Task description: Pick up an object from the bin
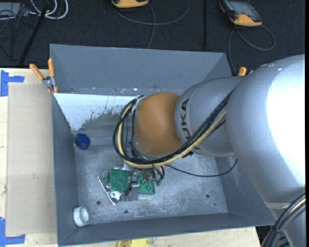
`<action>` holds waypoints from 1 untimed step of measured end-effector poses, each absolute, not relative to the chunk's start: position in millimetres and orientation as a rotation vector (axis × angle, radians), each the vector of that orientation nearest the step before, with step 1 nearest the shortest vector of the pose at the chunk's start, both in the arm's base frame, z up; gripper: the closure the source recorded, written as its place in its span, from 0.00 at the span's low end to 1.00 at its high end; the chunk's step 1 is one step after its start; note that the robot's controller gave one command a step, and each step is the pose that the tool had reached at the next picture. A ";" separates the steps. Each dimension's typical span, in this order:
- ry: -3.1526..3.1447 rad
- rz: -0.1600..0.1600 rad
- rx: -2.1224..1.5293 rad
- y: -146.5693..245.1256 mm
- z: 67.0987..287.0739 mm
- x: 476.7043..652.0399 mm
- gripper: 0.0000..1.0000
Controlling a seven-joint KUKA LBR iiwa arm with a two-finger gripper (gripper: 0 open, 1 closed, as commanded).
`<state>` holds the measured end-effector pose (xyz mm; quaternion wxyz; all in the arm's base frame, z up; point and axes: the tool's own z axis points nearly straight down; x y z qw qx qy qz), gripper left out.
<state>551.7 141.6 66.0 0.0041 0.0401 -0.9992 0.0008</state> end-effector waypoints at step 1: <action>-3.131 0.001 0.111 141.3 65.9 551.7 0.00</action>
Offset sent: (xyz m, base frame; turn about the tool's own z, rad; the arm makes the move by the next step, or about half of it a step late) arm 0.0000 0.0000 0.0000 0.0000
